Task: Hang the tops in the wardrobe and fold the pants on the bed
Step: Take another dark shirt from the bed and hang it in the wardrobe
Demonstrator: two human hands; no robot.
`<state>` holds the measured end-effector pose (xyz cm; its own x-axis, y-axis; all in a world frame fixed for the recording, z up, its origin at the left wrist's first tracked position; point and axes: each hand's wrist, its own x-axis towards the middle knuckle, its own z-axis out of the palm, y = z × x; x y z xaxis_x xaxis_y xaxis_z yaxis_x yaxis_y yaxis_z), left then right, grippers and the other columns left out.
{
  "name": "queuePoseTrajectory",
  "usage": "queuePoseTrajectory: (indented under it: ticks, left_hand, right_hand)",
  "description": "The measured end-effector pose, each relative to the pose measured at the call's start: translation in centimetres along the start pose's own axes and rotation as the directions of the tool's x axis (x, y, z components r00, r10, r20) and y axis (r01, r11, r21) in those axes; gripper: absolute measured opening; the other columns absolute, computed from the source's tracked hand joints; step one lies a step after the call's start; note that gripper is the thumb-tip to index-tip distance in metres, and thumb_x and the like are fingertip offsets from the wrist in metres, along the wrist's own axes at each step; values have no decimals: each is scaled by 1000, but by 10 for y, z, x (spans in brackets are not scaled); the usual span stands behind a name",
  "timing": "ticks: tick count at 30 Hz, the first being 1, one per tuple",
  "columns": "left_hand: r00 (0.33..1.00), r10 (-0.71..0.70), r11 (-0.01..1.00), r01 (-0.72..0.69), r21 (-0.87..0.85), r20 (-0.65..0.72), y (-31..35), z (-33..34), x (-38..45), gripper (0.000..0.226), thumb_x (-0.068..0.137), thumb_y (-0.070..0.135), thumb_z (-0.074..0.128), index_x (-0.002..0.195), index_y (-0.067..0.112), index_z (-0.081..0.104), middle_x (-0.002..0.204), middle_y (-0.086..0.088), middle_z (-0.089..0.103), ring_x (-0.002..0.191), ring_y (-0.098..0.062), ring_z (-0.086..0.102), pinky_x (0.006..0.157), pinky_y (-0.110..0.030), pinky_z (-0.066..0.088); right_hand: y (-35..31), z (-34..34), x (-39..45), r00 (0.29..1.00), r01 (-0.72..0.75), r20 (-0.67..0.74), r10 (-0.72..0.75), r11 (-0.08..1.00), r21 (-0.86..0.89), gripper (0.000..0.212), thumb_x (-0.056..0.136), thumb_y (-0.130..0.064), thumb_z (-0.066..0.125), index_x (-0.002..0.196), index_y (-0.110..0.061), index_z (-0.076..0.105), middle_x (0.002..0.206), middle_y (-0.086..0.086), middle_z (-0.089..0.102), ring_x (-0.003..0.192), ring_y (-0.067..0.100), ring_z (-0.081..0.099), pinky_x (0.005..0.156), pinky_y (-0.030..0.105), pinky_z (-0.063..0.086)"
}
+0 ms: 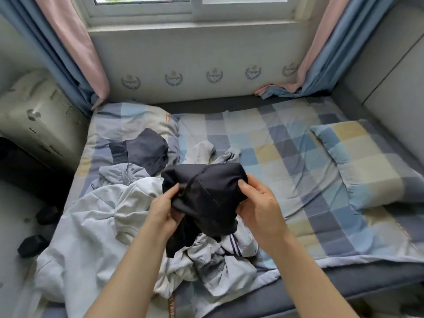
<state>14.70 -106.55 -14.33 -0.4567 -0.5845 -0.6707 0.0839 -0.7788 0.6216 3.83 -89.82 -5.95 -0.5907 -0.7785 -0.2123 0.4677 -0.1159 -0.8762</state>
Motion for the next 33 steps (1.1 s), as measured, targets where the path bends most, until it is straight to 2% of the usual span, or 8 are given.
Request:
queuePoseTrajectory:
  ticks: [2, 5, 8, 12, 18, 25, 28, 33]
  left_hand:
    - [976, 216, 962, -211, 175, -11, 25, 18, -27, 11, 93, 15, 62, 96, 6, 66, 68, -1, 71, 58, -13, 67, 48, -23, 51]
    - [848, 527, 718, -483, 501, 63, 55, 31, -70, 22, 90, 25, 68, 76, 8, 66, 63, 1, 60, 64, -15, 55, 60, -30, 45]
    - [736, 640, 481, -607, 632, 221, 65, 38, -107, 44, 88, 29, 69, 57, 5, 50, 56, 0, 39, 59, -15, 36, 57, -32, 31]
    - [700, 648, 325, -611, 722, 301, 56, 29, -143, 51, 88, 33, 68, 57, 0, 43, 54, 0, 31, 55, -17, 30, 55, -35, 24]
    - [892, 450, 757, -403, 514, 36, 42, -41, -152, 18, 84, 29, 72, 77, 12, 68, 81, -3, 64, 79, -18, 57, 77, -36, 45]
    - [913, 402, 710, -356, 607, 66, 39, -95, -155, 8, 89, 13, 65, 90, 5, 66, 86, -12, 63, 81, -25, 56, 77, -39, 48]
    - [909, 350, 495, -384, 779, 226, 20, -105, -164, 7, 87, 11, 67, 81, 8, 66, 78, -8, 66, 78, -26, 62, 70, -36, 48]
    - [893, -150, -328, -450, 831, 424, -29, -109, -191, 22, 91, 37, 63, 75, 24, 54, 78, 3, 60, 80, -19, 59, 67, -28, 39]
  right_hand:
    - [-26, -7, -13, 987, 65, -142, -78, 994, -89, 22, 95, -6, 47, 94, -9, 68, 92, 5, 72, 88, 14, 66, 77, 27, 54]
    - [-42, -28, -41, 908, 112, -350, -230, 938, -328, 27, 91, -26, 55, 85, -2, 66, 84, 9, 65, 82, 20, 59, 76, 37, 48]
    - [-39, -40, -75, 838, 62, -452, -307, 875, -481, 37, 89, -34, 60, 80, 2, 59, 71, 6, 55, 71, 17, 49, 67, 34, 41]
    - [-29, -50, -116, 759, -67, -572, -311, 836, -544, 26, 84, -25, 70, 69, -7, 60, 63, 0, 58, 63, 13, 51, 62, 31, 42]
    - [-8, -55, -164, 651, -58, -724, -228, 936, -347, 18, 85, -8, 69, 73, -9, 55, 70, 6, 56, 71, 20, 52, 66, 32, 43]
    - [-13, -15, -218, 450, 218, -844, -292, 952, -214, 20, 94, -18, 60, 76, -13, 52, 75, 6, 53, 75, 23, 50, 71, 39, 45]
    - [-24, 18, -238, 510, 338, -805, -302, 931, -135, 20, 94, -18, 60, 76, -15, 51, 79, 6, 53, 76, 21, 51, 69, 37, 47]
    - [-19, 61, -287, 688, 378, -661, -302, 925, -28, 18, 90, -23, 64, 74, -22, 55, 88, 7, 50, 87, 23, 47, 80, 41, 39]
